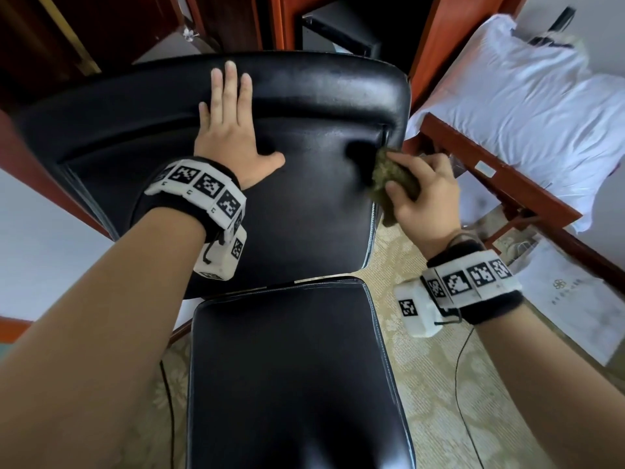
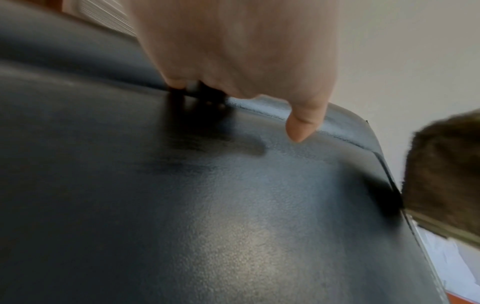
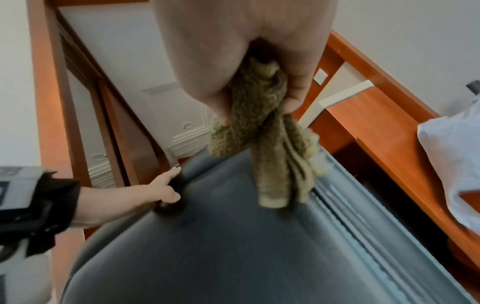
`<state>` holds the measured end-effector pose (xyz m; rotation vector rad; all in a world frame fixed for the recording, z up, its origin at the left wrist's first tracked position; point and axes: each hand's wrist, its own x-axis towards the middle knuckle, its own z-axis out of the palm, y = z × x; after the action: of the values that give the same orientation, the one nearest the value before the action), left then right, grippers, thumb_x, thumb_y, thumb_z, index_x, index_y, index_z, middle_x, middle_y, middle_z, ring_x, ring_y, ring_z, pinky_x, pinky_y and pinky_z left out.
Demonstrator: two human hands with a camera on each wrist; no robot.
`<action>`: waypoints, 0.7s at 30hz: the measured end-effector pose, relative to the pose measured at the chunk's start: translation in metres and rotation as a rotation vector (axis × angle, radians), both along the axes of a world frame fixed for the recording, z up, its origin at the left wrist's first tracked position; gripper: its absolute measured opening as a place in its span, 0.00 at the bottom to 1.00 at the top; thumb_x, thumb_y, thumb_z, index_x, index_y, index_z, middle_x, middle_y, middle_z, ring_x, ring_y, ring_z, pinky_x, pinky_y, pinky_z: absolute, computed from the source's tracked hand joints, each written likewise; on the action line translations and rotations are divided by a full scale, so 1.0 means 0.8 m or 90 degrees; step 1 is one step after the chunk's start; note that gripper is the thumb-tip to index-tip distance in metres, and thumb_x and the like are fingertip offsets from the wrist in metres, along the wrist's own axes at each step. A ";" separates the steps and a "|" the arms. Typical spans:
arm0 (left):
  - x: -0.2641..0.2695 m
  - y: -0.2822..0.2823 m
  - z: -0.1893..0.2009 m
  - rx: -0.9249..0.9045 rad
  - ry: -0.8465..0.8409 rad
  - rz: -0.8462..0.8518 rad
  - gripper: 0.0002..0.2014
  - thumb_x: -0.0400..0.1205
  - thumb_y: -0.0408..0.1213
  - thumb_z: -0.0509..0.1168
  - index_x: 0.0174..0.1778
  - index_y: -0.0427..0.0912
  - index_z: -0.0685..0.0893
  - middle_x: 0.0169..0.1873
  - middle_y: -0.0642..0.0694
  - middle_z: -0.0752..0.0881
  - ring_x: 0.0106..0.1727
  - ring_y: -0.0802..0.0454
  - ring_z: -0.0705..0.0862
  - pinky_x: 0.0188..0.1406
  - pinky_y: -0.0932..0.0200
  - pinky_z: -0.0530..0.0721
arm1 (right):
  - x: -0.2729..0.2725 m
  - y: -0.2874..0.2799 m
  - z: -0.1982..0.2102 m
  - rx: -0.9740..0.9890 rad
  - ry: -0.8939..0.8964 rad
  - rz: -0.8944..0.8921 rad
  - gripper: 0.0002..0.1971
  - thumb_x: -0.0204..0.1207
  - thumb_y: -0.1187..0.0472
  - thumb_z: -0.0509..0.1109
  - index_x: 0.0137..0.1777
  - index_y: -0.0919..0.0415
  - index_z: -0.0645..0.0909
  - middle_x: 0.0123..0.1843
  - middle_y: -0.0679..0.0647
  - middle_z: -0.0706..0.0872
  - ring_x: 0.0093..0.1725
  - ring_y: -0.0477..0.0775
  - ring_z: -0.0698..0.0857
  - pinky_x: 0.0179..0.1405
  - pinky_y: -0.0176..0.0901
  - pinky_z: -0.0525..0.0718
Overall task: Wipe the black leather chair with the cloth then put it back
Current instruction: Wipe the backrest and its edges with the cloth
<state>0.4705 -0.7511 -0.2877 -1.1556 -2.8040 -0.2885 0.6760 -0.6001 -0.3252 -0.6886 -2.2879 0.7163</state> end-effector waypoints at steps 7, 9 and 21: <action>-0.002 0.000 0.000 -0.001 -0.003 0.003 0.52 0.75 0.53 0.68 0.82 0.37 0.38 0.81 0.41 0.35 0.81 0.44 0.34 0.80 0.43 0.42 | -0.063 0.005 -0.031 -0.010 -0.034 -0.089 0.22 0.75 0.58 0.66 0.71 0.54 0.75 0.62 0.68 0.72 0.59 0.67 0.73 0.63 0.50 0.70; -0.002 0.001 -0.002 0.000 -0.001 0.005 0.52 0.75 0.54 0.67 0.82 0.37 0.38 0.81 0.41 0.34 0.81 0.44 0.33 0.79 0.43 0.41 | -0.068 -0.002 -0.040 0.004 -0.035 -0.117 0.25 0.75 0.51 0.67 0.72 0.51 0.73 0.67 0.67 0.70 0.60 0.70 0.71 0.63 0.55 0.71; -0.004 0.002 -0.008 0.008 0.020 -0.008 0.52 0.75 0.54 0.67 0.81 0.35 0.39 0.81 0.39 0.36 0.81 0.41 0.34 0.79 0.41 0.42 | -0.056 -0.035 -0.105 -0.241 0.021 -0.145 0.26 0.76 0.59 0.69 0.75 0.50 0.70 0.63 0.60 0.69 0.59 0.61 0.78 0.59 0.34 0.69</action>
<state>0.4672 -0.7491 -0.2941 -1.1649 -2.7655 -0.2853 0.6315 -0.6285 -0.4095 -1.0829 -2.0173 1.0515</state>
